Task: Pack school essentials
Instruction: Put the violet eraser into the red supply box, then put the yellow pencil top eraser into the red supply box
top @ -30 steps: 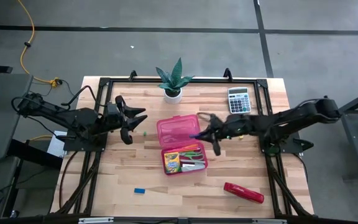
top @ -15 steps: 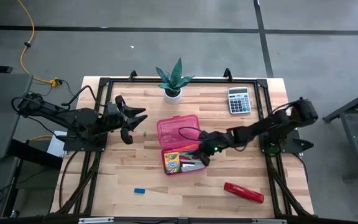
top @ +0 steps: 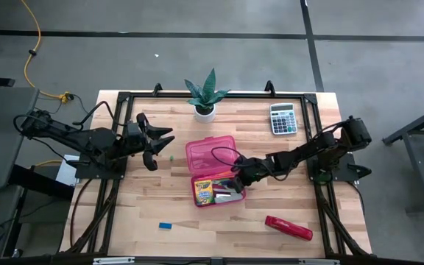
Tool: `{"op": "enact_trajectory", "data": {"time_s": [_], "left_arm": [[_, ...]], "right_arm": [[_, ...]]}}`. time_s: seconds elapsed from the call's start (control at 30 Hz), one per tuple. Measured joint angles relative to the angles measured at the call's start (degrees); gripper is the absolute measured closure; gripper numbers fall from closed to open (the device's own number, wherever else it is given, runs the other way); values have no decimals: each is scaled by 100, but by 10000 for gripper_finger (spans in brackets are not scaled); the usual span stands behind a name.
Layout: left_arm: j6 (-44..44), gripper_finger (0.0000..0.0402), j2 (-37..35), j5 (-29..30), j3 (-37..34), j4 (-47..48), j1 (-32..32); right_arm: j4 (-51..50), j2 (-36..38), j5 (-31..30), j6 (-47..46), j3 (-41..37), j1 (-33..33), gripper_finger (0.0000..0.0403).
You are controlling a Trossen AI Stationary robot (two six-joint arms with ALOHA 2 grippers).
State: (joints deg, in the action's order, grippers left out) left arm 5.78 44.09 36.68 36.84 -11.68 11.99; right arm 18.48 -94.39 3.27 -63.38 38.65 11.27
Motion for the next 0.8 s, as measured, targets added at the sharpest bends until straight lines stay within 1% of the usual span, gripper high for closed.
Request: {"op": "enact_trajectory", "data": {"time_s": [0.1,0.27,0.43,0.5,0.63,0.73,0.8], "left_arm": [[0,277,1,1,0,2,0],[0,277,1,1,0,0,0],[0,277,0,1,0,0,0],[0,277,-1,1,0,0,0],[0,277,1,1,0,0,0],[0,277,-1,1,0,5,0],[0,277,-1,1,-2,30,2]], "right_arm": [[-2,0,-2,-221,0,0,373],[-2,0,-4,-233,0,0,339],[-2,0,-4,-166,0,-7,289],[-6,3,49,22,0,-61,267],[-244,200,423,557,0,-342,237],[-700,620,393,976,-4,-561,230],[-1019,1008,231,1321,-4,-684,230]]}}
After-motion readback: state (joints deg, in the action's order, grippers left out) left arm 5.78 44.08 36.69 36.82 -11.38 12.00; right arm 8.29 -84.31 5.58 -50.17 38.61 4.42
